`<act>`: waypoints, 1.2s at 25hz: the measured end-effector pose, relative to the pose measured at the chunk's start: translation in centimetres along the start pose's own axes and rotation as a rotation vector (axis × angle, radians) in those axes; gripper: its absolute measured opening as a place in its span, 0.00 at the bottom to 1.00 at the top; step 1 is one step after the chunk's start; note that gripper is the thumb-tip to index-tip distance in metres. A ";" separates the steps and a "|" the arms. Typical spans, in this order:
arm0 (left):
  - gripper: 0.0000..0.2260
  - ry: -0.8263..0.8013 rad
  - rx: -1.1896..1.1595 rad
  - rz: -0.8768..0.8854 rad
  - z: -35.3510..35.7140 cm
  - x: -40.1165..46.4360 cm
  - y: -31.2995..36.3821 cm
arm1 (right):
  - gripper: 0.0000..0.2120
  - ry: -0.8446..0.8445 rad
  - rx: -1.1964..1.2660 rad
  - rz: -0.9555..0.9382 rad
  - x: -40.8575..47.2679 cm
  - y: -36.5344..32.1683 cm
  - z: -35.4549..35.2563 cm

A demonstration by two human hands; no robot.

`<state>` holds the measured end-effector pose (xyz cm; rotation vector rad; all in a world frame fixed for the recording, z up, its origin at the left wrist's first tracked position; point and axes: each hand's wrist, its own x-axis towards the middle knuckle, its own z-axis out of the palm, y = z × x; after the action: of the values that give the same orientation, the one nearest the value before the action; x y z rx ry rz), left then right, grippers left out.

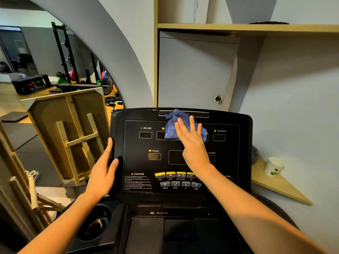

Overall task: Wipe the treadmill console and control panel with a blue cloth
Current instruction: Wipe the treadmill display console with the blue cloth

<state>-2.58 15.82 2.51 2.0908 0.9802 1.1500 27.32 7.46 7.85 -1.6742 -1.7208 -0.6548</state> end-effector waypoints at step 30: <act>0.28 0.027 0.032 -0.012 0.1 -0.1 0.2 | 0.43 -0.503 -0.039 -0.326 -15.0 -6.9 4.2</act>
<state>-2.46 15.57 2.59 2.0966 1.0287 1.1666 19.79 0.00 -5.42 -1.6973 -2.3841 -0.4276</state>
